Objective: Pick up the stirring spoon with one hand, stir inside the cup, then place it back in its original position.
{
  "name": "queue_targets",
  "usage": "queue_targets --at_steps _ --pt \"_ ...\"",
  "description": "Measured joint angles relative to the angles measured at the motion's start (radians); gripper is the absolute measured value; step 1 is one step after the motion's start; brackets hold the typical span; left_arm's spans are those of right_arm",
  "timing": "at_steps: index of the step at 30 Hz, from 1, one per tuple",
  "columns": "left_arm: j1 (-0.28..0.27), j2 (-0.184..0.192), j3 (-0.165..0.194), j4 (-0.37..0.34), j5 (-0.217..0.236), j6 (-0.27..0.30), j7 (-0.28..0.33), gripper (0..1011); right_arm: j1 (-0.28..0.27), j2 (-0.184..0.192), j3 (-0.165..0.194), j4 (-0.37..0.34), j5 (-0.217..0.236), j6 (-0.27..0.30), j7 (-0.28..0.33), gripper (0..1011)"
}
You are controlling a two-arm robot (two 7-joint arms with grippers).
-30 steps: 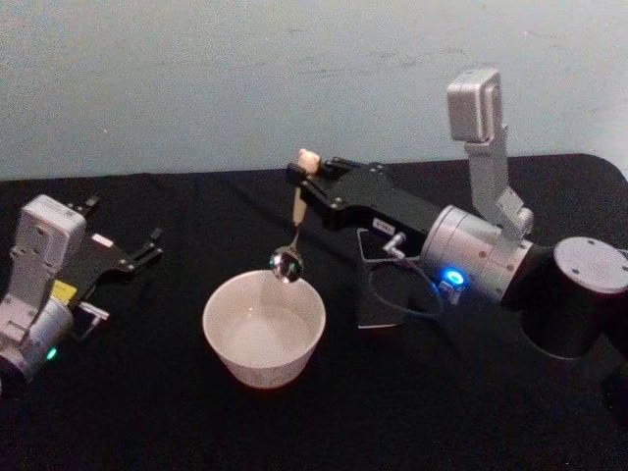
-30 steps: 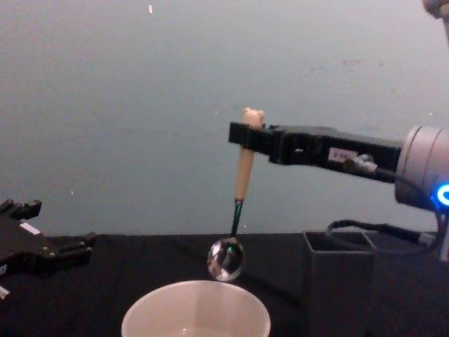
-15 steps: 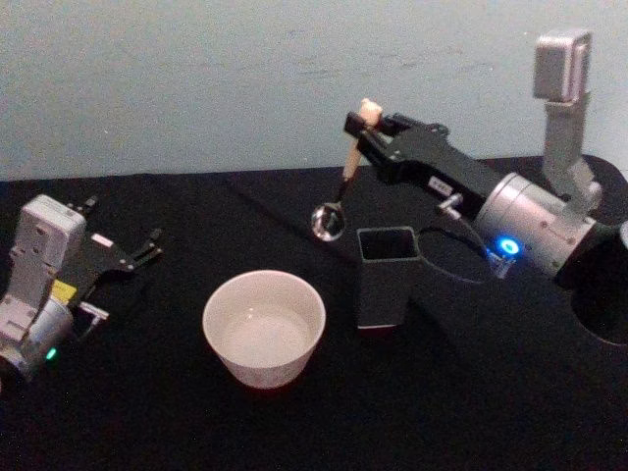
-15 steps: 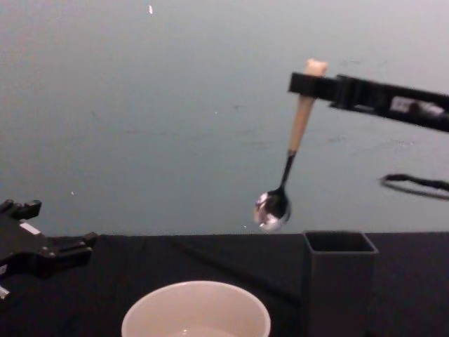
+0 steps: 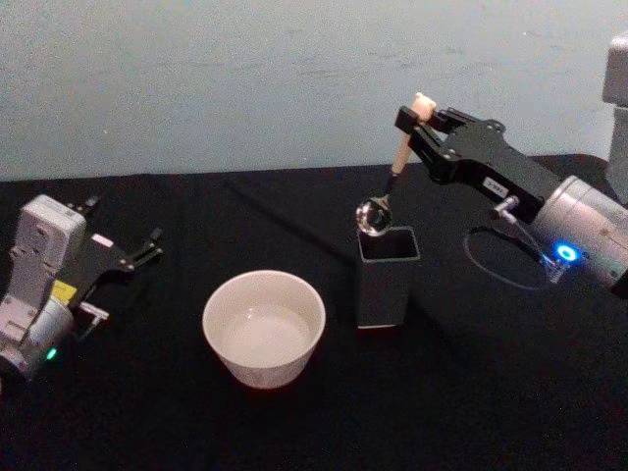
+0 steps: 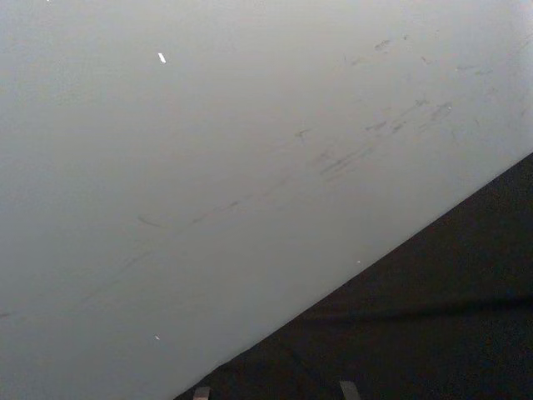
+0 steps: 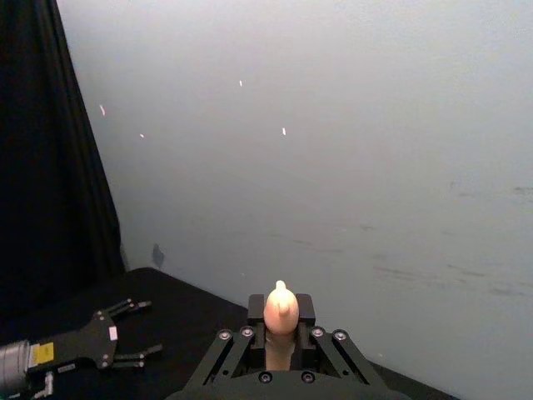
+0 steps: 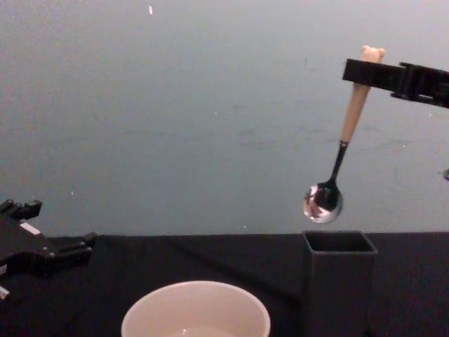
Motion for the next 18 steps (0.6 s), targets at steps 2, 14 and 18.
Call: queue_targets --at_steps 2,14,18 --pt "0.0 0.0 0.0 0.0 0.0 0.0 0.0 1001 -0.009 0.01 0.005 -0.006 0.0 -0.004 0.001 214" --pt "0.0 0.0 0.0 0.0 0.0 0.0 0.0 1002 -0.02 0.027 -0.008 0.016 -0.029 -0.009 0.006 214" --pt "0.0 0.0 0.0 0.0 0.0 0.0 0.0 1001 -0.014 0.02 -0.019 0.037 -0.044 -0.005 0.004 214"
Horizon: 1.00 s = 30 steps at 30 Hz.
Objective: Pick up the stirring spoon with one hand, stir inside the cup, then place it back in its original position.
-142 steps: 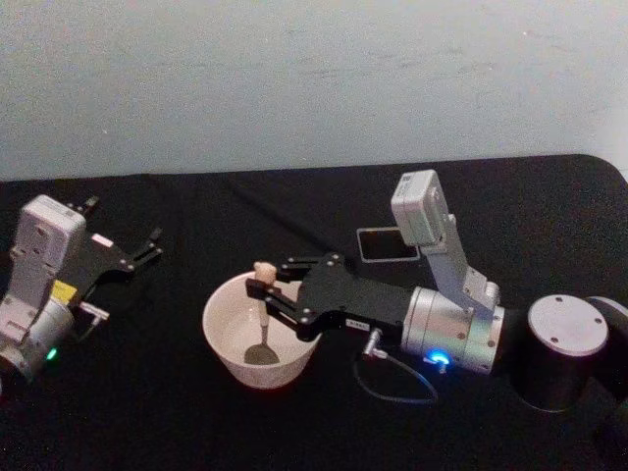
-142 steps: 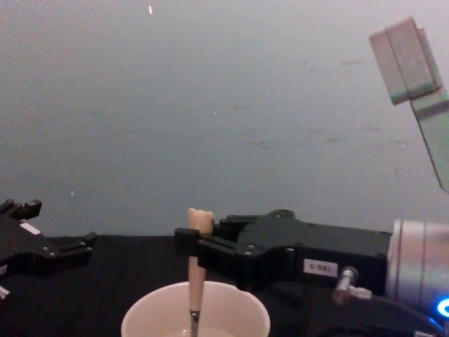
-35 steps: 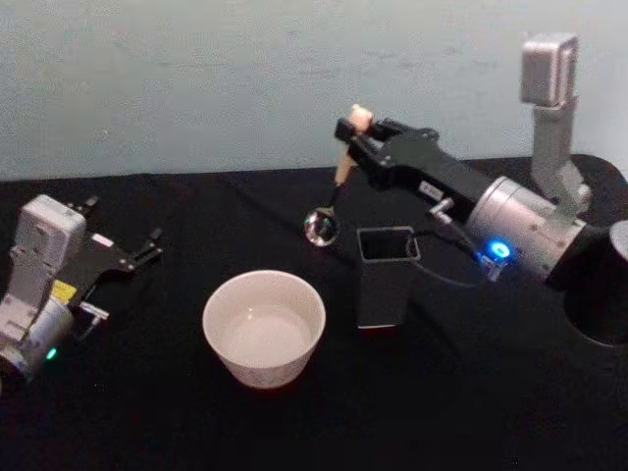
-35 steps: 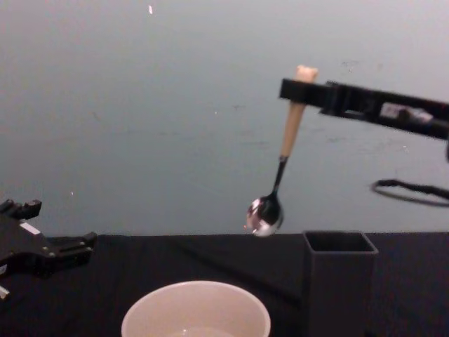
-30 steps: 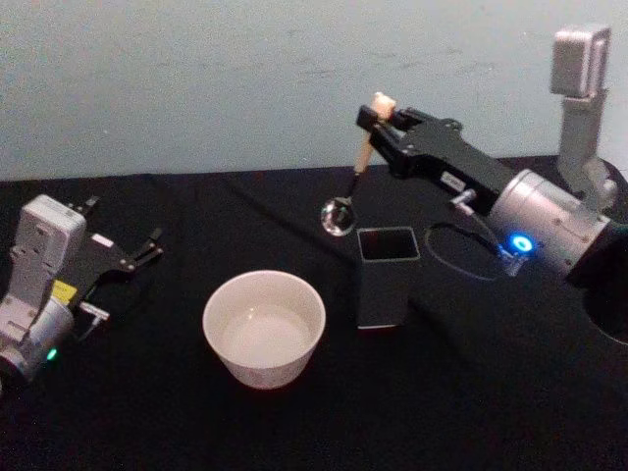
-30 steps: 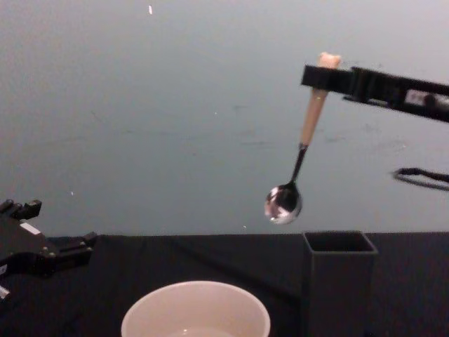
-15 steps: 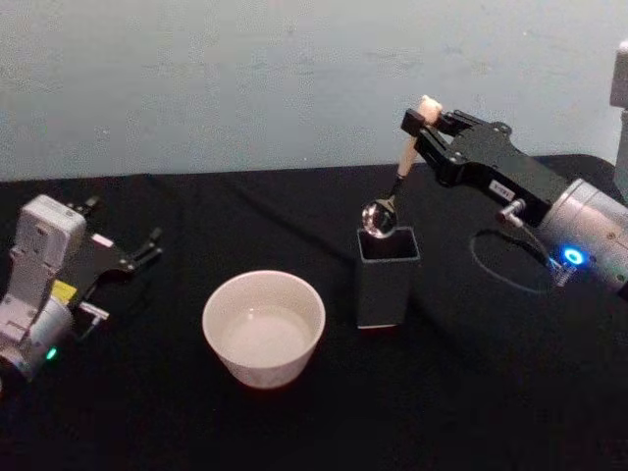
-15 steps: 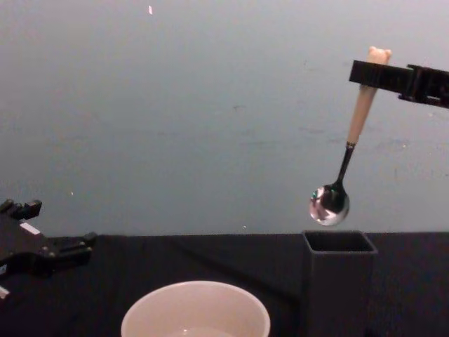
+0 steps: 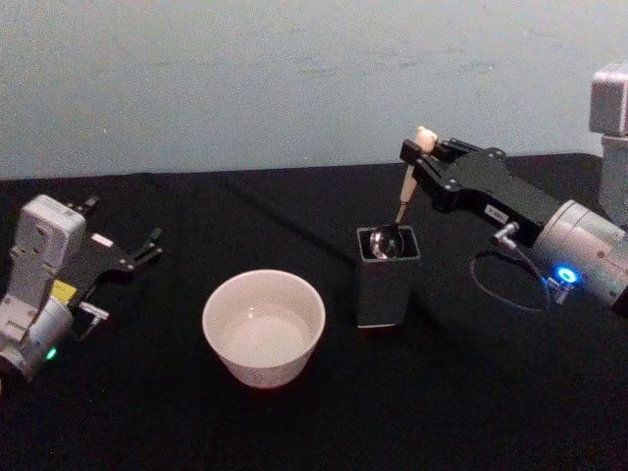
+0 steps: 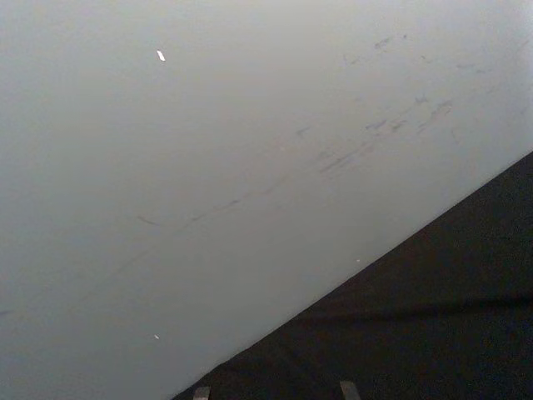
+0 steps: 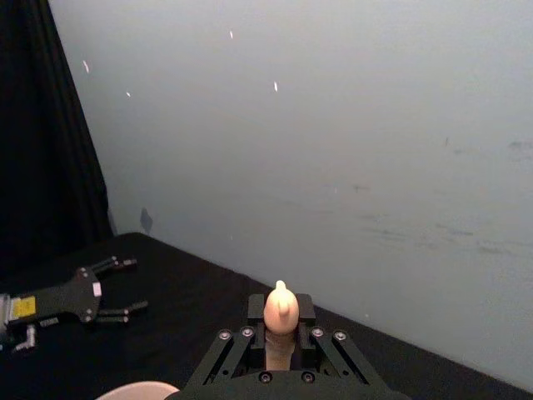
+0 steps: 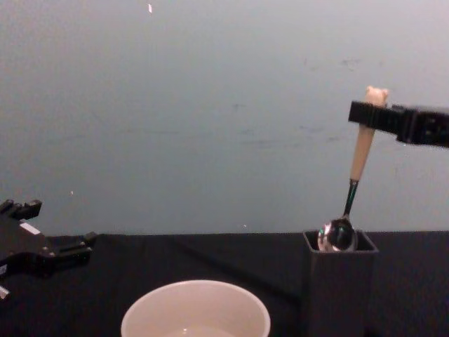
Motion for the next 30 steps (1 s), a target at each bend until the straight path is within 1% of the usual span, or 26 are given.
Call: queue_targets --at_steps 9,11,15,24,30 --pt "0.0 0.0 0.0 0.0 0.0 0.0 0.0 1001 0.016 -0.021 -0.025 0.047 -0.034 0.008 -0.001 214" --pt "0.0 0.0 0.0 0.0 0.0 0.0 0.0 1001 0.022 -0.027 -0.034 0.066 -0.048 0.011 0.002 214" --pt "0.0 0.0 0.0 0.0 0.0 0.0 0.0 1001 0.028 -0.033 -0.043 0.089 -0.062 0.016 0.01 214" --pt "0.0 0.0 0.0 0.0 0.0 0.0 0.0 1001 0.041 -0.049 -0.055 0.133 -0.074 0.034 0.027 214" --pt "0.0 0.0 0.0 0.0 0.0 0.0 0.0 1001 0.045 -0.053 -0.056 0.148 -0.073 0.046 0.033 214"
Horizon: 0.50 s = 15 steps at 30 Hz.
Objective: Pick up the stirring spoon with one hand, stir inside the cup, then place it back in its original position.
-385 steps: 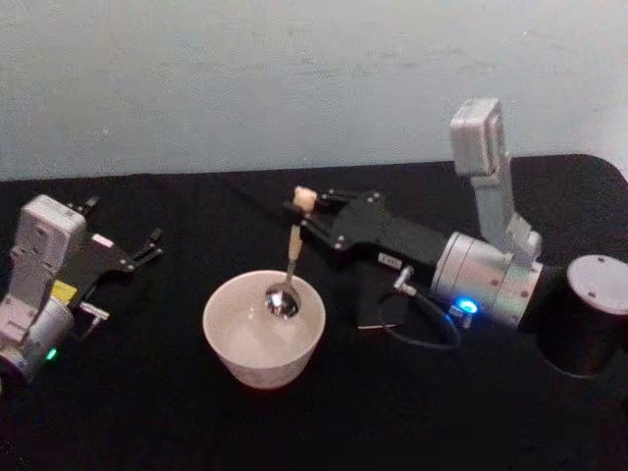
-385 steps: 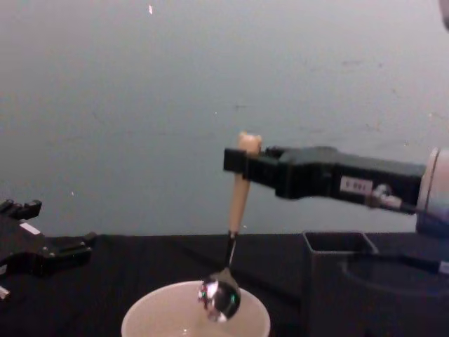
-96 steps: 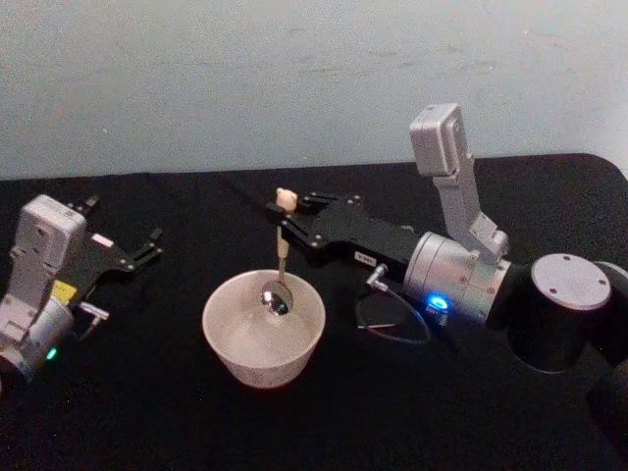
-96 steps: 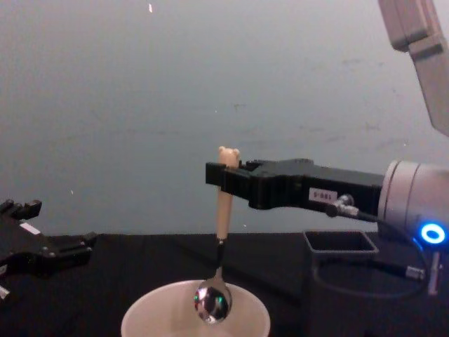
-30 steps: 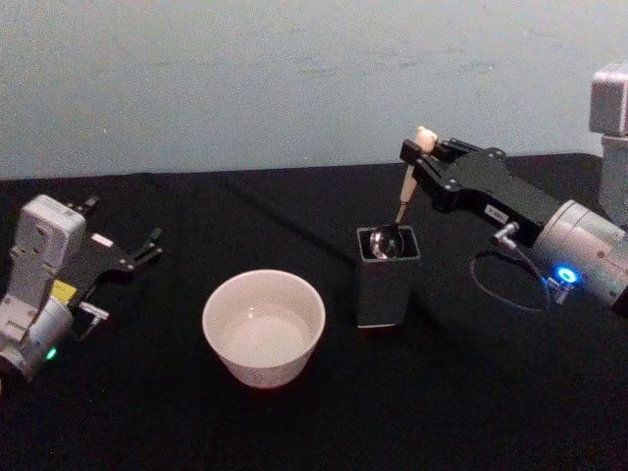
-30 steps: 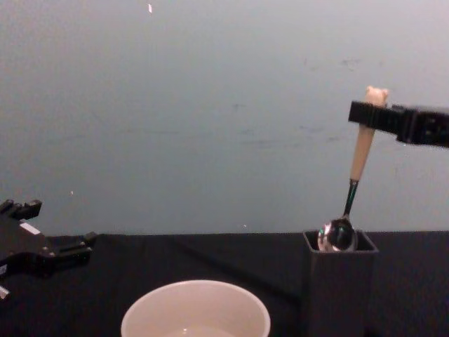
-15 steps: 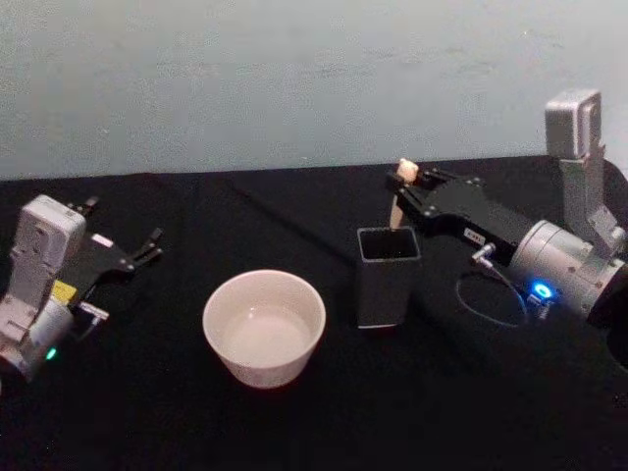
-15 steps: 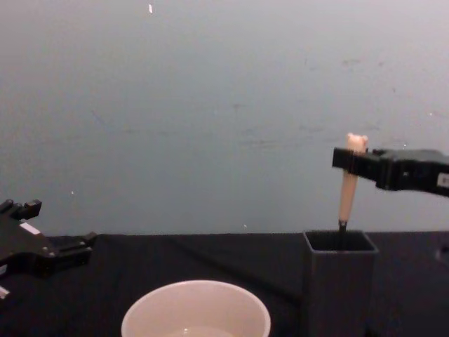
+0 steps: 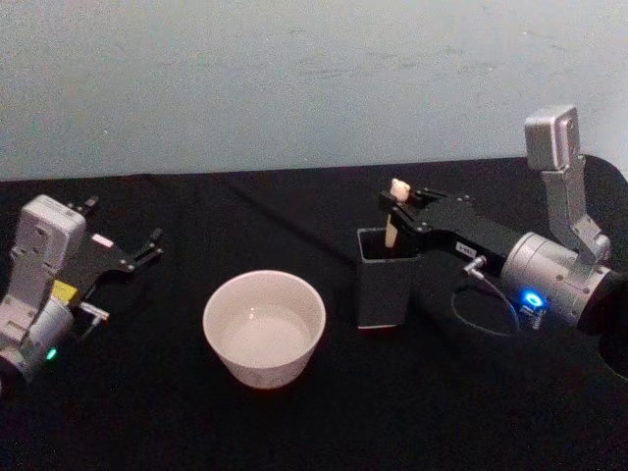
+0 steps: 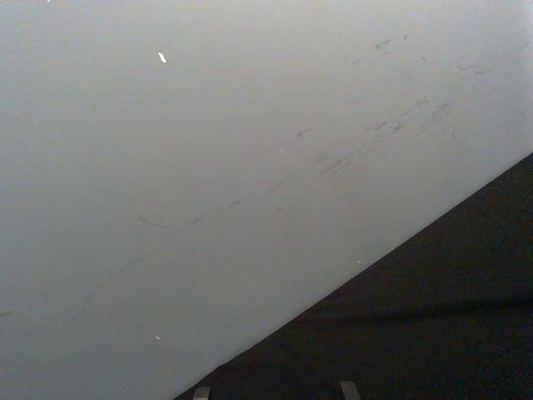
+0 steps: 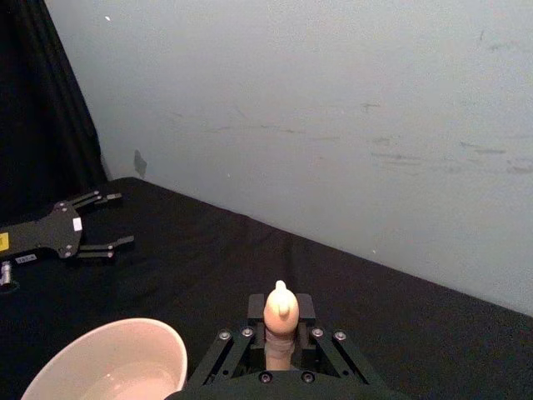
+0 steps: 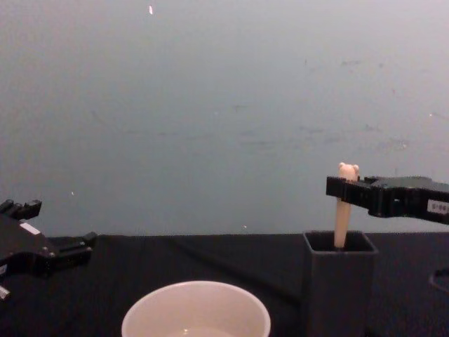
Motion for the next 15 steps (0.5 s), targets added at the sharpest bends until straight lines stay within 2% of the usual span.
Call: queue_targets --at_steps 15 --pt "0.0 0.0 0.0 0.0 0.0 0.0 0.0 1001 -0.013 0.0 0.005 0.004 0.025 0.024 0.002 214"
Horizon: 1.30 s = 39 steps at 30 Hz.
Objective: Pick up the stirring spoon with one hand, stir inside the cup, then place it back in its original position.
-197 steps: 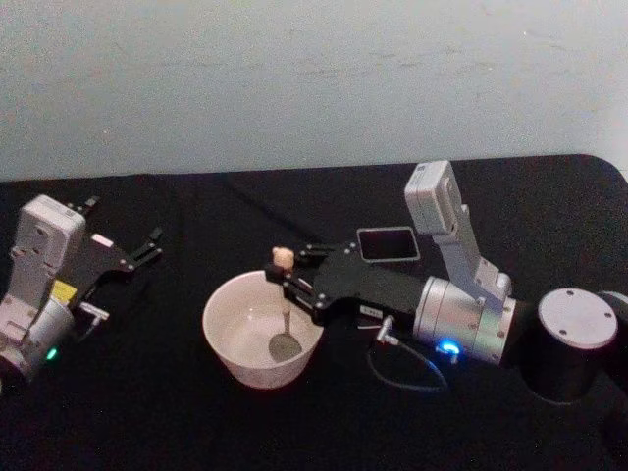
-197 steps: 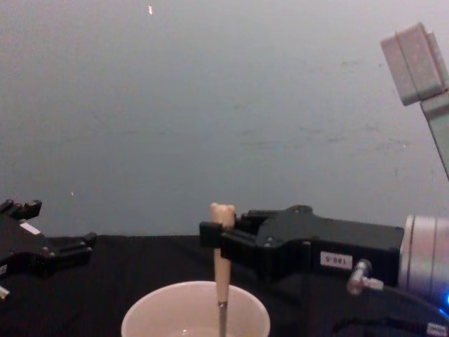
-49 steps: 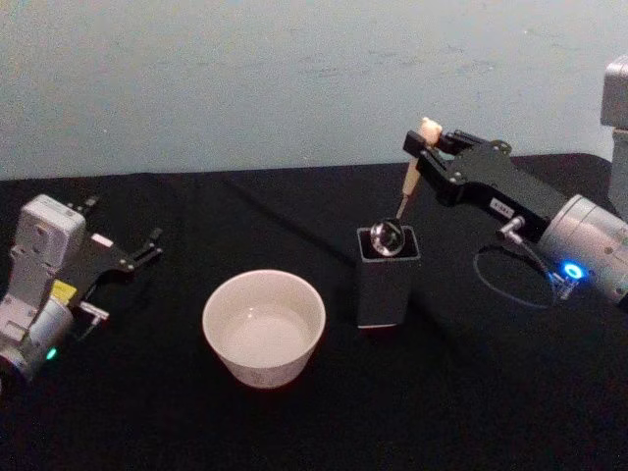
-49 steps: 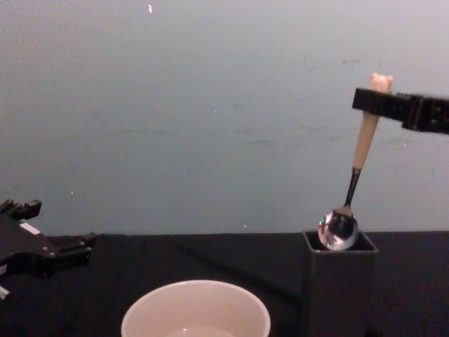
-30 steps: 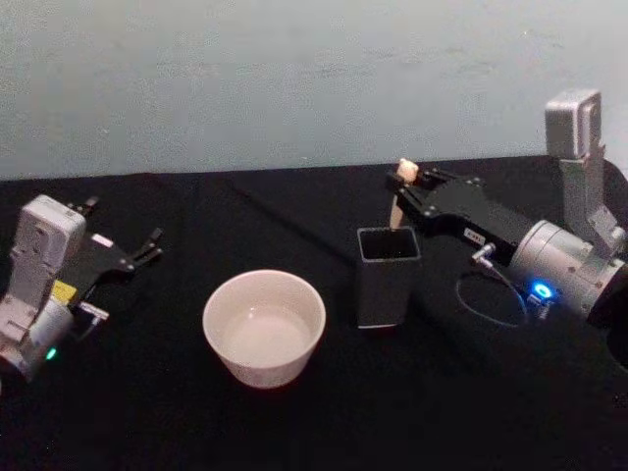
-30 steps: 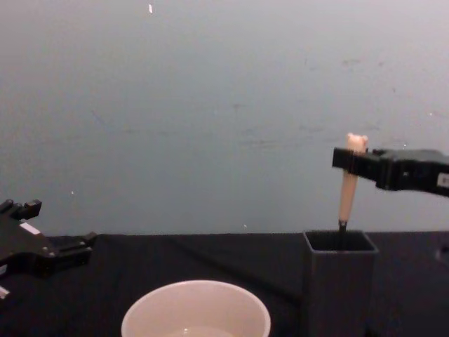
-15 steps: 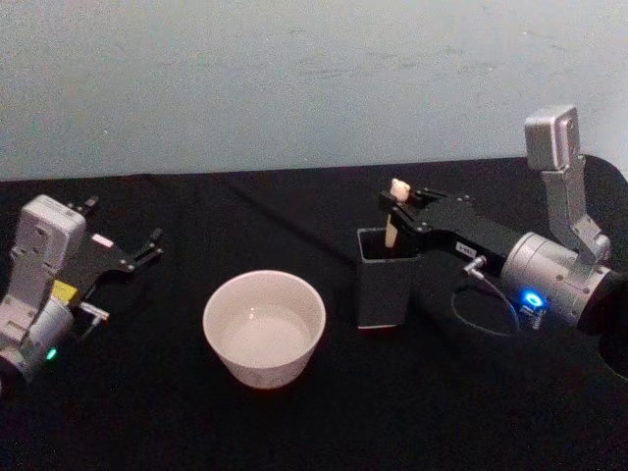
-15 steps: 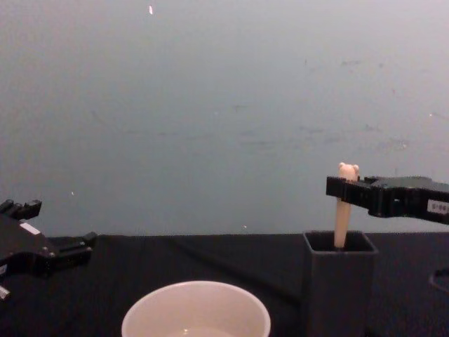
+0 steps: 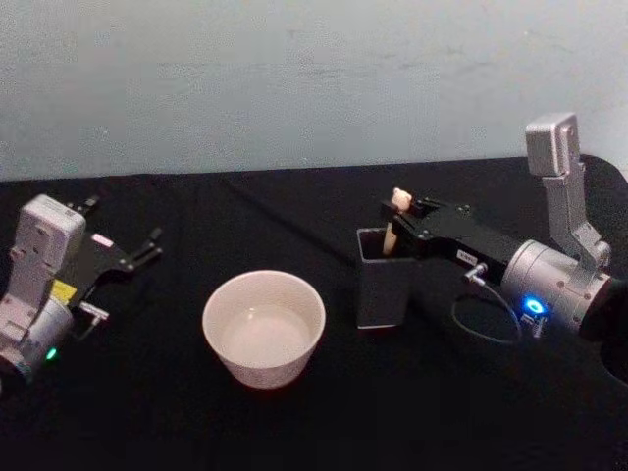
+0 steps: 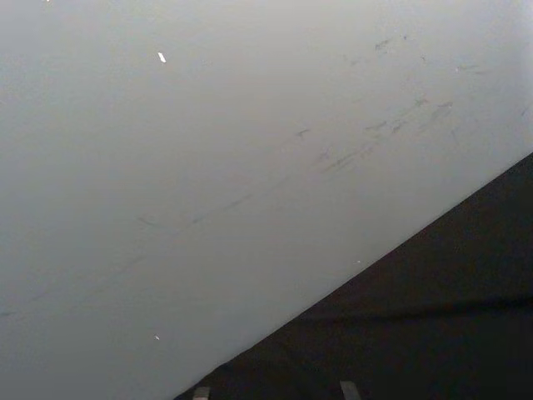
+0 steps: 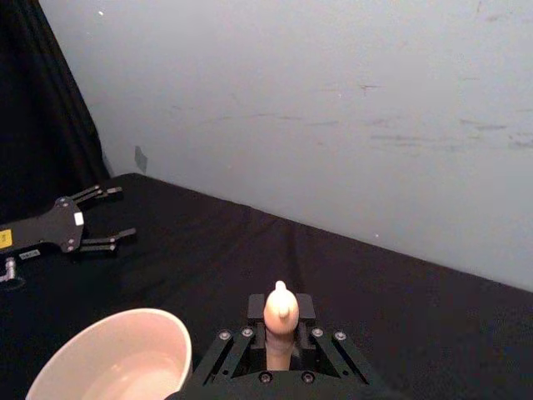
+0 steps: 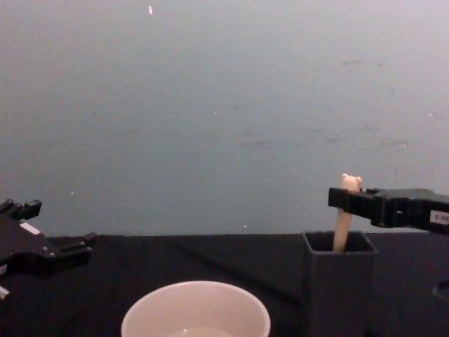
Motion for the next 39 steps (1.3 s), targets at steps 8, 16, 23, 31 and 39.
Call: queue_targets --at_steps 8,16,23,31,39 --pt "0.0 0.0 0.0 0.0 0.0 0.0 0.0 1001 -0.019 0.011 0.008 -0.015 0.015 0.002 -0.002 214" --pt "0.0 0.0 0.0 0.0 0.0 0.0 0.0 1001 -0.036 0.021 0.018 -0.028 0.031 0.005 -0.011 214" --pt "0.0 0.0 0.0 0.0 0.0 0.0 0.0 1001 -0.043 0.025 0.022 -0.032 0.038 0.005 -0.02 214" --pt "0.0 0.0 0.0 0.0 0.0 0.0 0.0 1001 -0.046 0.024 0.023 -0.033 0.041 0.006 -0.027 214" --pt "0.0 0.0 0.0 0.0 0.0 0.0 0.0 1001 -0.046 0.025 0.023 -0.033 0.041 0.006 -0.027 214"
